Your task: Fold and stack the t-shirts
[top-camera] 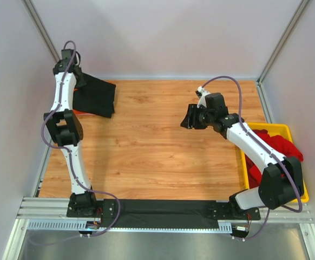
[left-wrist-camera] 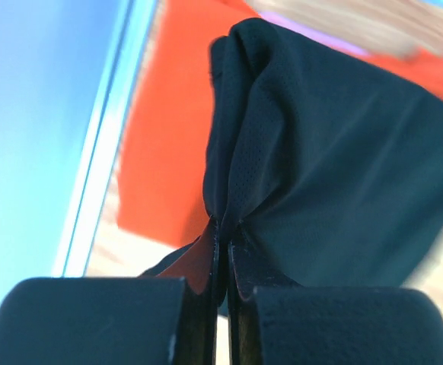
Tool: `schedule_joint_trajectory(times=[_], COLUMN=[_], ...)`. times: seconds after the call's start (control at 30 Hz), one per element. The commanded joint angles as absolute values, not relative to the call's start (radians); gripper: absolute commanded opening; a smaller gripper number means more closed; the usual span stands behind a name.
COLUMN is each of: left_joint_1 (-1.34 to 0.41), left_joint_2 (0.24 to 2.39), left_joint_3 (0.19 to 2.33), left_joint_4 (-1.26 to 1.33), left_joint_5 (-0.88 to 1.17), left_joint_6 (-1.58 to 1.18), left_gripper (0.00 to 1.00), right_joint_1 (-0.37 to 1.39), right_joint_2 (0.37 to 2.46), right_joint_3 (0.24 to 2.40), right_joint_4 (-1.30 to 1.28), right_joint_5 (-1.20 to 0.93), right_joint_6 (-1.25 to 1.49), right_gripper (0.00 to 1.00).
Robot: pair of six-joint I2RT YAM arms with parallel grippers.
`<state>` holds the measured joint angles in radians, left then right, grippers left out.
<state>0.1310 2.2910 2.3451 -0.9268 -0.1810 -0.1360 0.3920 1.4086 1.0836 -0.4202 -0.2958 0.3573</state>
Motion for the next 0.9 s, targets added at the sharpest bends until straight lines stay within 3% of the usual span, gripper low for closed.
schedule_joint_trajectory(times=[0.0,0.47,0.6,0.77,0.87], left_joint_1=[0.176,0.293,0.293,0.293,0.288], left_joint_2=[2.37,2.51,2.476,2.324,2.218], left_joint_3=[2.411,2.418,2.405,2.287,2.174], left_joint_4=[-0.818,-0.655,-0.653,-0.637,-0.633], left_joint_5=[-0.083,0.012,0.025,0.02,0.002], left_joint_6=[-0.086,-0.181,-0.189,-0.244,-0.32], left_gripper=[0.0,0.01,0.41,0.53,0.65], right_joint_1=[0.394,0.394,0.397,0.396,0.394], right_joint_2=[1.436,1.454,1.46,1.463,1.456], right_joint_3=[1.138,1.126,1.132,1.147,1.155], right_joint_4=[-0.423,-0.422,-0.423,-0.448,-0.466], right_joint_5=[-0.275,-0.252,-0.252,-0.252,-0.25], right_joint_6=[0.336,0.333,0.33,0.322,0.322], right_gripper=[0.48,0.48,0.48,0.48,0.48])
